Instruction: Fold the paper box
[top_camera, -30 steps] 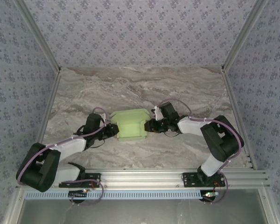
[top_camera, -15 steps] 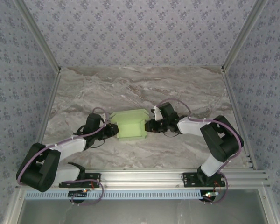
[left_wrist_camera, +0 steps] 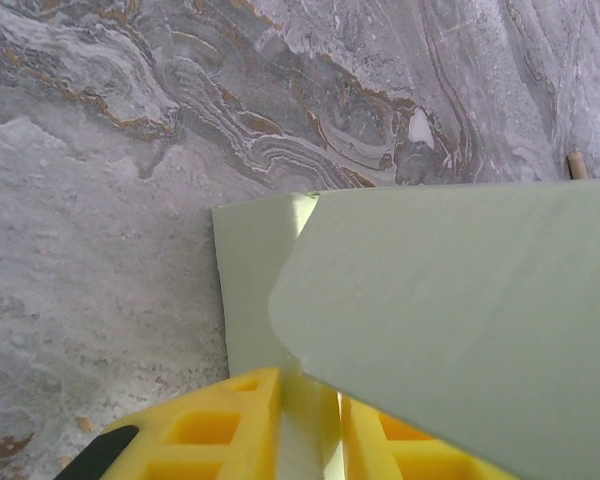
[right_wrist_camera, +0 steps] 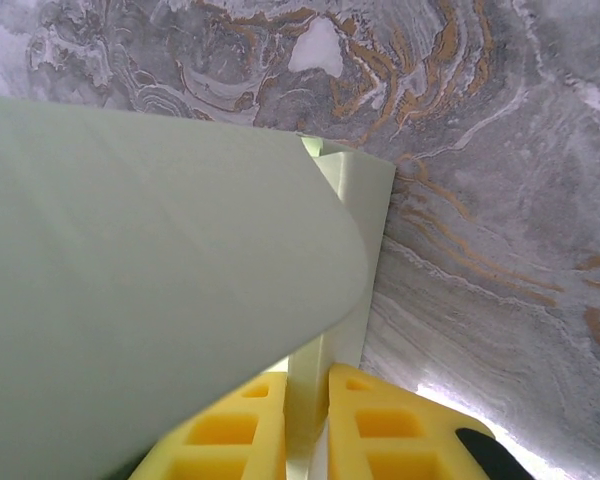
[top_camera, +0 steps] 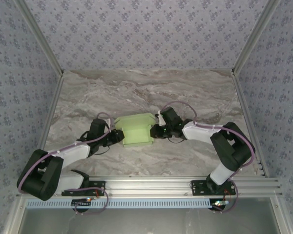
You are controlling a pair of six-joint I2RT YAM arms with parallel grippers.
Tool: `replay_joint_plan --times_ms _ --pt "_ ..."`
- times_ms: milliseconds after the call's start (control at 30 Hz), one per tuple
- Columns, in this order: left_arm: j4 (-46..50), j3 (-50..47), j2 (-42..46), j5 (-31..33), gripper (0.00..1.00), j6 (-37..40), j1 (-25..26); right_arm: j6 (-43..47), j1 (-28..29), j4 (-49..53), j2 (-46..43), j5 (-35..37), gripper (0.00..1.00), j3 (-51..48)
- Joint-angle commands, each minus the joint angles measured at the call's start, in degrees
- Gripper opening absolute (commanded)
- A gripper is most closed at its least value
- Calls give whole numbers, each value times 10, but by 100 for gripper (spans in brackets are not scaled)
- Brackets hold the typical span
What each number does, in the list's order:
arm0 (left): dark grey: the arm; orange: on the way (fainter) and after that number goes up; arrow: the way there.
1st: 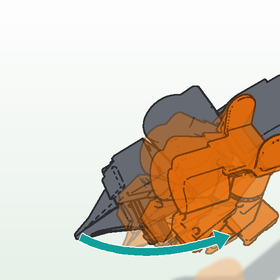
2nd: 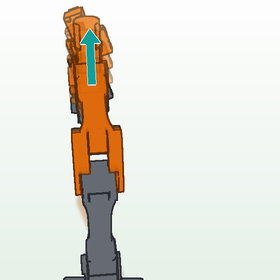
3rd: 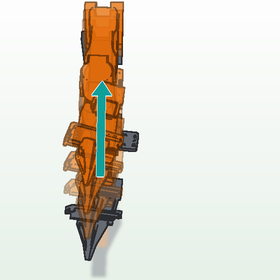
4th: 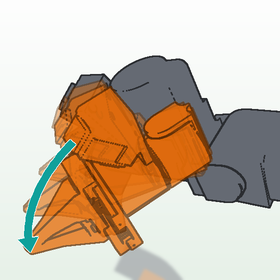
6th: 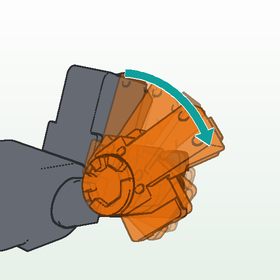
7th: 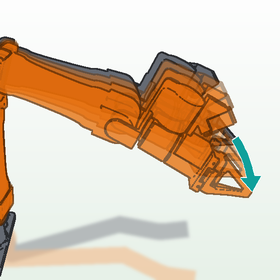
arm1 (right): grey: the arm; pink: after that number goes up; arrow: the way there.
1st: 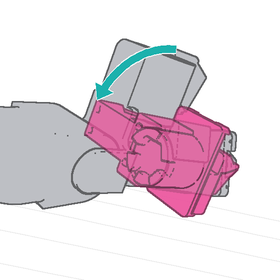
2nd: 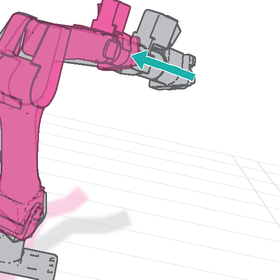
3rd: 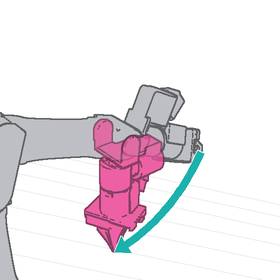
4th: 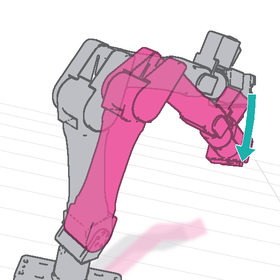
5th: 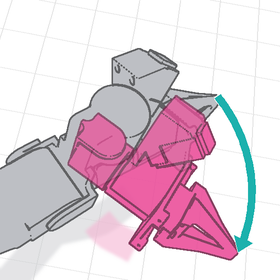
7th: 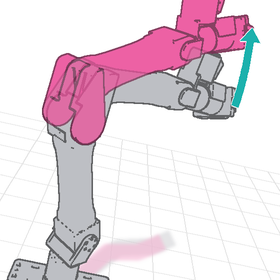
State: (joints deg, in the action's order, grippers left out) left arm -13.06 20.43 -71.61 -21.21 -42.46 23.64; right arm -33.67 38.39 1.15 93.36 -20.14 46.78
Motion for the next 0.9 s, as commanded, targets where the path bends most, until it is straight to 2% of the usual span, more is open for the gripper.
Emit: replay_joint_plan --times_ms 0,433,667,867 --pt "-5 -6 13 -17 21 10 5 -1 21 26 -6 24 15 25" --pt "-17 -6 14 -26 21 5 13 9 77 136 16 156 14 100" --pt "-27 -8 10 -30 21 0 24 11 90 179 39 189 14 142" --pt "-42 -6 1 -26 21 -6 43 16 108 243 63 253 14 192"
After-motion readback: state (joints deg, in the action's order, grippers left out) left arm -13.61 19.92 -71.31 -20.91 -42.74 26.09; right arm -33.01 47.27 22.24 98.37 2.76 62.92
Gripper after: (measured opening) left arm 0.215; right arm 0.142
